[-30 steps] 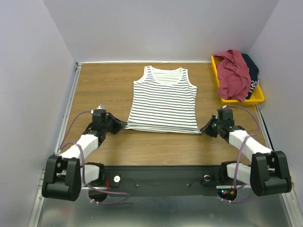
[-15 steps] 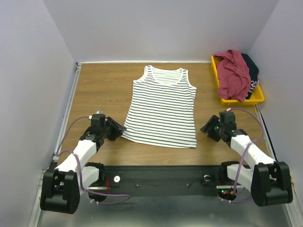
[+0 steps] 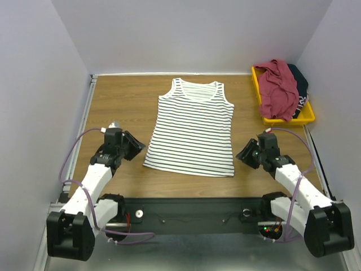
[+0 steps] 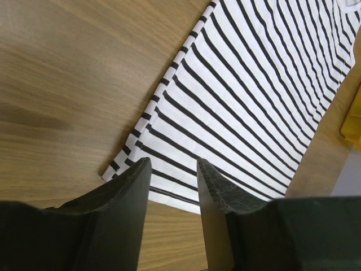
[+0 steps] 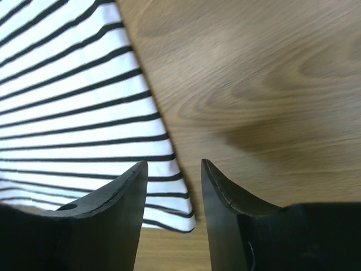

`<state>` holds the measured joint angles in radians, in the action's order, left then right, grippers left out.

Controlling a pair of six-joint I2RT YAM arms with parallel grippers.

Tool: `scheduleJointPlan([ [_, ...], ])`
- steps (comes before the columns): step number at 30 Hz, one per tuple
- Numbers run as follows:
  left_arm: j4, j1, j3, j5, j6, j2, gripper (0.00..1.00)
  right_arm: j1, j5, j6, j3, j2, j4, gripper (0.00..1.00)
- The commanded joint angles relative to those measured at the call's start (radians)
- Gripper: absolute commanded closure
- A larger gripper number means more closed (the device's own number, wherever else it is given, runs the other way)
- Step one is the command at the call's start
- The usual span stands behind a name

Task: Fold and stack the tank tops
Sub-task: Flatten the tank top out

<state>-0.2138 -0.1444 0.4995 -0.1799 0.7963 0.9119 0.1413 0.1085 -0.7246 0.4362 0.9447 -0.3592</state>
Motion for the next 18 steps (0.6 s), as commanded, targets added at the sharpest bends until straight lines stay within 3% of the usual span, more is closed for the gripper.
scheduleJointPlan([
  [1,0.049,-0.009,0.068,0.036,-0.048,0.040,0.54,0.095,-0.053,-0.058,0.042,-0.008,-0.014,0.52],
  [4,0.132,-0.032,0.144,0.098,-0.072,0.143,0.54,0.252,-0.173,-0.100,0.078,0.052,-0.001,0.53],
  [6,0.184,-0.043,0.191,0.144,-0.085,0.244,0.54,0.283,-0.191,-0.113,0.111,0.098,0.035,0.53],
  [12,0.231,-0.072,0.486,0.252,-0.149,0.573,0.54,0.287,-0.292,-0.082,0.215,0.336,0.094,0.53],
  [18,0.215,-0.075,0.798,0.188,-0.239,0.881,0.54,0.228,-0.285,-0.030,0.254,0.497,0.143,0.52],
])
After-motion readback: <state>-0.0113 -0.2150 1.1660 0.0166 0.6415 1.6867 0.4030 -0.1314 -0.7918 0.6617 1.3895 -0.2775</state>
